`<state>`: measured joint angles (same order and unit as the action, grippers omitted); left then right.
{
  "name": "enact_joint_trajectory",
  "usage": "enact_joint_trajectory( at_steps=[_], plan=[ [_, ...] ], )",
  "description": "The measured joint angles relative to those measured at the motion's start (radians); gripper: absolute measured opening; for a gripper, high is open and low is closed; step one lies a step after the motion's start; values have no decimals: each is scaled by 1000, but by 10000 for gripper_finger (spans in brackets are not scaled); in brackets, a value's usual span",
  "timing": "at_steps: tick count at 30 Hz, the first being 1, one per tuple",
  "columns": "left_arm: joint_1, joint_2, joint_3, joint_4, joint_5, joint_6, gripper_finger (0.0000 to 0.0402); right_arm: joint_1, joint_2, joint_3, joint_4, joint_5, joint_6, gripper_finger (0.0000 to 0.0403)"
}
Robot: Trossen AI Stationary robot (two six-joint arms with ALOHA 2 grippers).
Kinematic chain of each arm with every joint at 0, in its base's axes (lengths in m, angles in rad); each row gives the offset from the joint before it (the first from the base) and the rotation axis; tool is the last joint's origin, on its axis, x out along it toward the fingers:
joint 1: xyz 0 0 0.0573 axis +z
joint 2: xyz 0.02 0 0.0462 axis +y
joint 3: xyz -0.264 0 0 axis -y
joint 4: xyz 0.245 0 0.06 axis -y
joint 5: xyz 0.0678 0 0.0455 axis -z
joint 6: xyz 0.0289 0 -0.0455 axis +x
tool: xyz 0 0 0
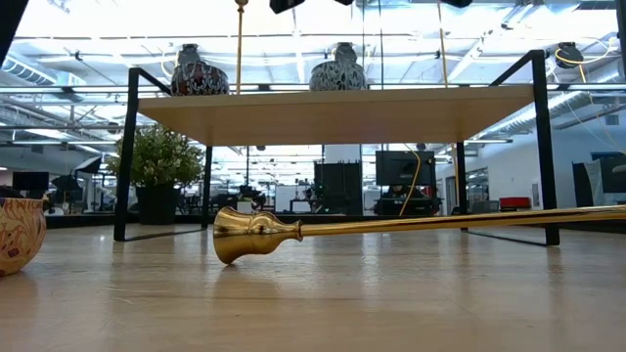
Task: Pick & Place candle stick holders
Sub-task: Put the blue scented candle on the shelf
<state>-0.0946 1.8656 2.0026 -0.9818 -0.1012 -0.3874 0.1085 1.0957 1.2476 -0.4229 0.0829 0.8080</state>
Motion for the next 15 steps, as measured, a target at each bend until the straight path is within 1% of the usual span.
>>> enact_joint_trajectory(
  at_steps=[3,5,7,10,13,15],
  plan=[
    [-7,0,0,0,4,16,1,1,18,0,0,-5,18,309],
    [-25,-14,-1,9,-24,13,1,9,39,0,-6,-6,24,308],
    [-54,-46,-2,36,-88,8,1,17,68,0,-23,-11,43,302],
    [-104,-129,-1,97,-217,-16,1,27,119,0,-47,-41,68,281],
    [-158,-211,0,133,-348,-26,1,36,161,-1,-59,-58,73,248],
    [-186,-260,0,130,-408,-38,1,39,178,0,-62,-57,73,218]
  ],
)
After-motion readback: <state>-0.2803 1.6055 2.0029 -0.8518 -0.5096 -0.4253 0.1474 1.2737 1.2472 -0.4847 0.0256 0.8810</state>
